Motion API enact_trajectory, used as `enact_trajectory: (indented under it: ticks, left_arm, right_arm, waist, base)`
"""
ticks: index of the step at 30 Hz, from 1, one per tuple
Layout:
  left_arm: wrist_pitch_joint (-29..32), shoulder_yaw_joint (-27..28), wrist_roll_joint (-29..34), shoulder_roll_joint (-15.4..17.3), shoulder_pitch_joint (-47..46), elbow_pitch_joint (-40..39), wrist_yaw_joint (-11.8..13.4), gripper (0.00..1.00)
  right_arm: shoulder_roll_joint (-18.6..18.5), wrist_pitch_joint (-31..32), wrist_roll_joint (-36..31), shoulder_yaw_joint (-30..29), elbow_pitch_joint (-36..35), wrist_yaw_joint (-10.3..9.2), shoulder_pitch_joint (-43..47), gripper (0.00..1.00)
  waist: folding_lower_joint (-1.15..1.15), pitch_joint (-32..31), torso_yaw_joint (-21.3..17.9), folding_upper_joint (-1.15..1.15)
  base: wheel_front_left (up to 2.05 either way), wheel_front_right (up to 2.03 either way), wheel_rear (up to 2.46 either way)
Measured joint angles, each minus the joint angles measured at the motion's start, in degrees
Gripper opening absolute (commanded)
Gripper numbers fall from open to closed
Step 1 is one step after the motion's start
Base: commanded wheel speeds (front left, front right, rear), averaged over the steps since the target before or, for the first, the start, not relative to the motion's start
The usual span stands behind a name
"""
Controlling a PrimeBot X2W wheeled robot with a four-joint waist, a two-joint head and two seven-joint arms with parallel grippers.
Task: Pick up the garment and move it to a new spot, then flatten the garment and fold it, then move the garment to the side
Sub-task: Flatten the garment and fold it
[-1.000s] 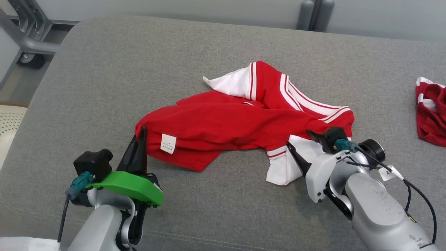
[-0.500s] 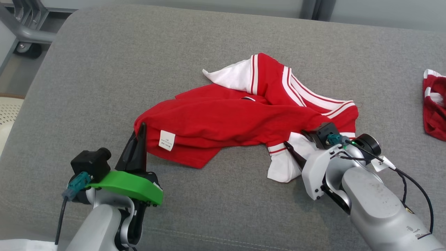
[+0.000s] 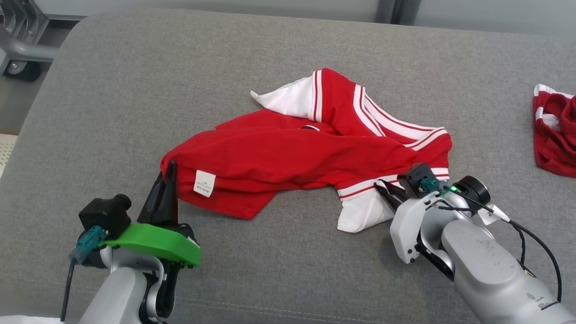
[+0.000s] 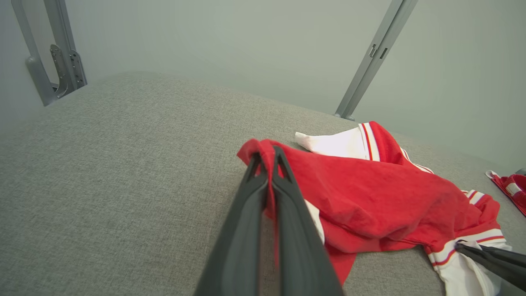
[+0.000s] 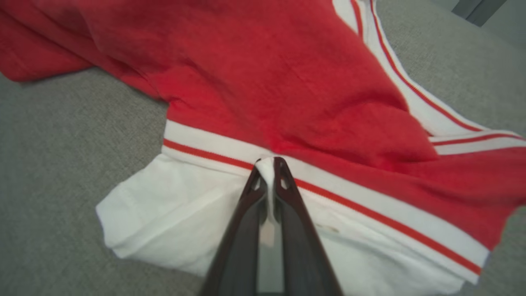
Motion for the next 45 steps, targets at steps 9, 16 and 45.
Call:
enact_trajectory:
  ticks: [9,16,45]
  left_arm:
    - [0.0,0.93,0.01,0.33,0.58,-1.07,0.03,0.0]
    - [0.0,3.22,-0.01,0.49,1.48,-3.48,0.07,0.0]
    - [4.54,8.78,0.37,9.79,-1.9,-24.37,-3.56,0.0]
  right_arm:
    - [-0.52,-7.48,4.16,-6.86,-3.27,-0.33,0.13,0.0]
    - [-1.55,-13.83,7.98,-14.12,-10.63,-2.81,0.31,0.0]
    - [-4.74,-13.32,6.86,-33.62,-59.09,-3.74,0.43,0.0]
  waist:
    - [0.0,-0.96,-1.65,0.0]
    - [0.0,-2.38,-3.5,0.0]
    - [0.0,-14.97,-13.36,0.0]
  base:
    - [0.0,0.0,0.0]
    - [0.0,0.0,0.0]
    - [0.0,0.0,0.0]
